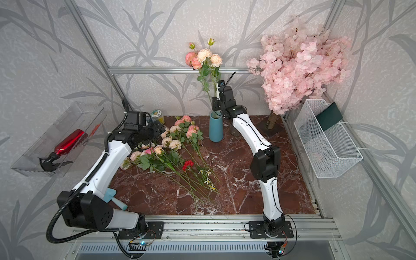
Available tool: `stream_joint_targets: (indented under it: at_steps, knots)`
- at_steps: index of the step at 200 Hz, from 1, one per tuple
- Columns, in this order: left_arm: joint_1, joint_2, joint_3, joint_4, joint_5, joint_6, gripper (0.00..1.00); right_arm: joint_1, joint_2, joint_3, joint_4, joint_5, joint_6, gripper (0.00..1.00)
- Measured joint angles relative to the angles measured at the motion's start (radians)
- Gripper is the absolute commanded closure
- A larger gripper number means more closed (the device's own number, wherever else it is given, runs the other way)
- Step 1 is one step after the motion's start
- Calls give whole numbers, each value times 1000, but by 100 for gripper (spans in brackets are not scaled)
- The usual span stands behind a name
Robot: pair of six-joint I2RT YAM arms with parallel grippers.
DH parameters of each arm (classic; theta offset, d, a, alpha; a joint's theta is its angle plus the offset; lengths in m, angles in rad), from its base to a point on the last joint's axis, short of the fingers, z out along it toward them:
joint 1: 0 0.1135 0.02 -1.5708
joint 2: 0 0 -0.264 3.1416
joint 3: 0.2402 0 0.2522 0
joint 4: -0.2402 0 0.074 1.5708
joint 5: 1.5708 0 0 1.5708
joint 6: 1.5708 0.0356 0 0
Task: Place the pink flowers into the vase
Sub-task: Place the flower in the vase, then pick up the flower at the center of the board.
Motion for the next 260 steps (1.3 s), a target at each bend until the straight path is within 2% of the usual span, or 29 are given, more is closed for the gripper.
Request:
stream_joint_targets:
  at_steps: [49,81,130,204,260]
  knots:
    - [-7,29,86,-83,-38,2,14,23,-207,-105,40,31,-40,38]
    - [-33,122,240,-167,-96,12,14,64,-354,-211,47,93,-64,38]
    - [-97,328,504,-338,-185,29,18,111,-585,-498,17,182,-23,38]
    - [-100,606,746,-494,-171,-7,18,162,-689,-728,-138,258,71,38]
    - [-66,847,1076,-615,-131,-26,19,201,-739,-871,-179,283,113,38]
